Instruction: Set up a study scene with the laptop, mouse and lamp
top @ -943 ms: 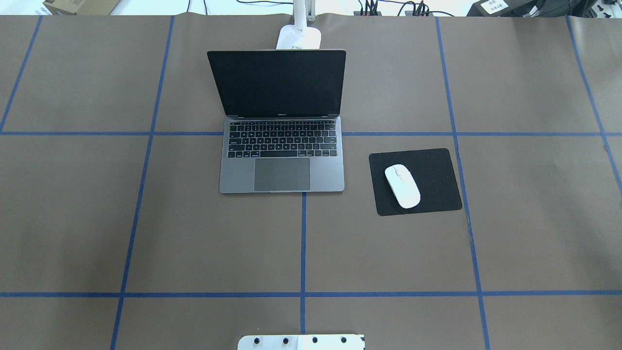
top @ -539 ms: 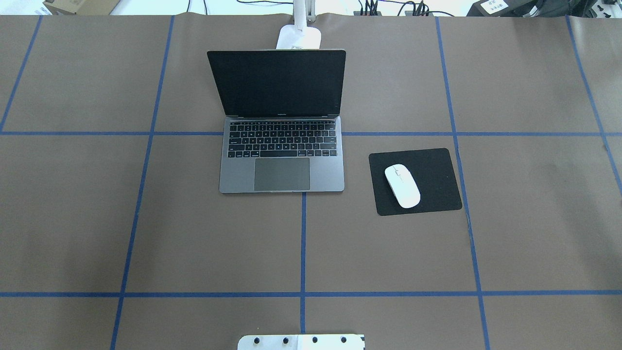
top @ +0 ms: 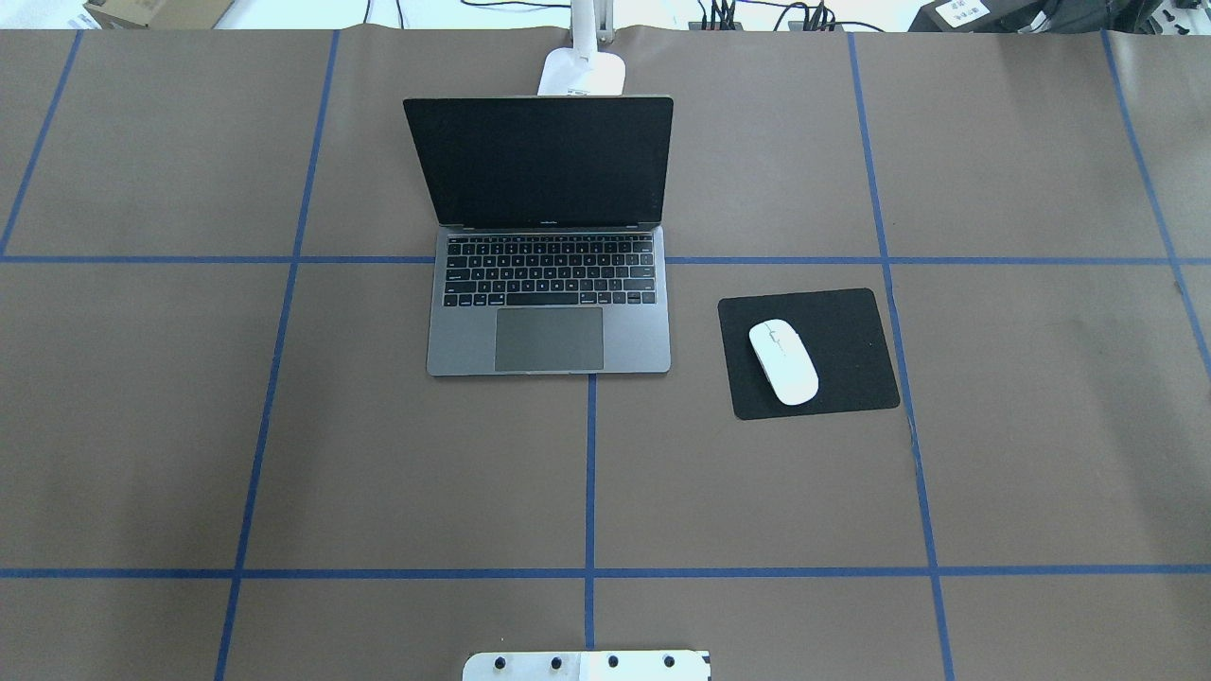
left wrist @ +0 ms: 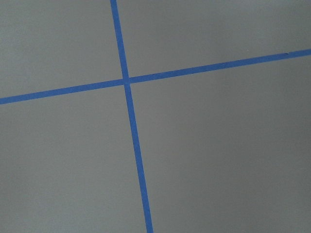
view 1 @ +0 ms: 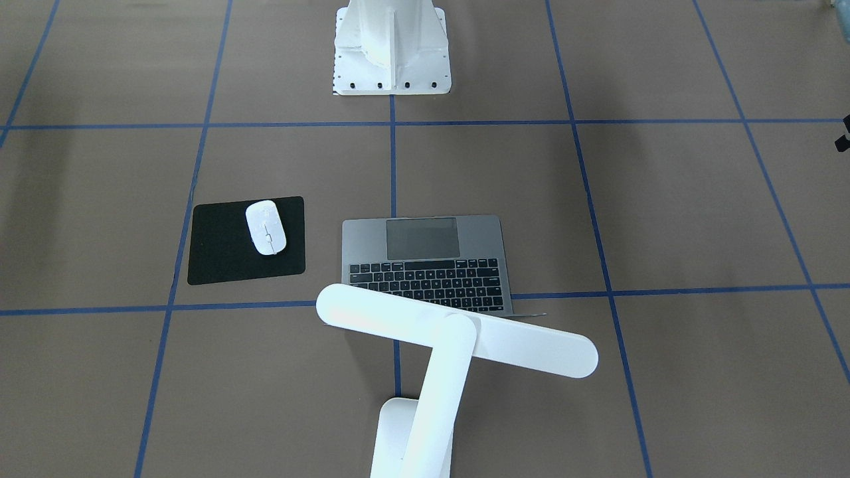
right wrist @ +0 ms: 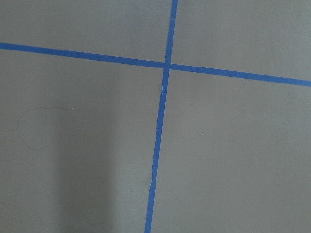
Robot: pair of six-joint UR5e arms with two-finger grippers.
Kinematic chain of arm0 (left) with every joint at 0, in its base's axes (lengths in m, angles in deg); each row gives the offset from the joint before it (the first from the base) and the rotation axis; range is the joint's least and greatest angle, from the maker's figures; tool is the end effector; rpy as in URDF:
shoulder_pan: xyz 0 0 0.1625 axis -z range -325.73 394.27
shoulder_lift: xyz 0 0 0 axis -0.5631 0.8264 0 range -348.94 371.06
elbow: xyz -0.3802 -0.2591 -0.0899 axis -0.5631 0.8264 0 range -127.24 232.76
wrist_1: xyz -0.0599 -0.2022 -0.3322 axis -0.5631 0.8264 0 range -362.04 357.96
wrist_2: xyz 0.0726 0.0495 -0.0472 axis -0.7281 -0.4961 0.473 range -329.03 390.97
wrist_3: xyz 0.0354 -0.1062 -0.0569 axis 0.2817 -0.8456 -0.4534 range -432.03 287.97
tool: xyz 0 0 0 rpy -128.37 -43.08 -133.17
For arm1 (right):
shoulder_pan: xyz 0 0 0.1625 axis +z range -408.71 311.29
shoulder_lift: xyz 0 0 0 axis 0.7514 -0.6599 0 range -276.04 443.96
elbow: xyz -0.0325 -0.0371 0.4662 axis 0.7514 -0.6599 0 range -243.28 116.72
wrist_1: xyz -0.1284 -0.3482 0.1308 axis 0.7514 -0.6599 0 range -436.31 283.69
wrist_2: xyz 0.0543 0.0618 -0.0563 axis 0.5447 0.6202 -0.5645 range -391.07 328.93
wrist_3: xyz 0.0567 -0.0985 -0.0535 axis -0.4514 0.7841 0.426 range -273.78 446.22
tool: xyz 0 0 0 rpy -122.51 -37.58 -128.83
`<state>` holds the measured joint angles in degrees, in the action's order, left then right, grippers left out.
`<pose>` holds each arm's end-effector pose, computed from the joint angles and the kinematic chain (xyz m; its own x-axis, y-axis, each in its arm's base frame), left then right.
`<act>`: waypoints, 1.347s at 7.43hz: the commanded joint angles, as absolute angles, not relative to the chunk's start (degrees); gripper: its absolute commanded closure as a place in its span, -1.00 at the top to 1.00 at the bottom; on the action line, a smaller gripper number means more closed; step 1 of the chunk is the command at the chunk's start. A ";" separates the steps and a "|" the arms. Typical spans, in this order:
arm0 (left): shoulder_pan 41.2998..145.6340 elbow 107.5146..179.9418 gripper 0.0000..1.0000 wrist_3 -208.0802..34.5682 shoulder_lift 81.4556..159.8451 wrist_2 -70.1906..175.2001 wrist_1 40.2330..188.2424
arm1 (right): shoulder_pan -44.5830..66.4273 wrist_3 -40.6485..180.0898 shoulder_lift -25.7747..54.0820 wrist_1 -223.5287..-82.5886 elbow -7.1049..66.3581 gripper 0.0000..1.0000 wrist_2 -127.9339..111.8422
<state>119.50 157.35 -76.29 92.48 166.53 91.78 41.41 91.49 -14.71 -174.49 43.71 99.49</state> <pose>-0.0093 -0.4138 0.6568 0.6918 0.1063 -0.7142 -0.0305 0.9925 0.1182 0.0525 -0.3955 0.6677 0.7568 -0.0919 0.6472 0.0676 0.9958 0.0623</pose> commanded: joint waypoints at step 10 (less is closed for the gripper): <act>122.60 152.78 1.00 -84.59 93.06 168.61 94.37 | 41.47 91.58 -17.55 -172.99 43.51 0.98 103.49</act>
<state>122.62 152.85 -84.64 92.93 169.15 93.78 41.47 91.58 -17.56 -173.09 43.86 103.56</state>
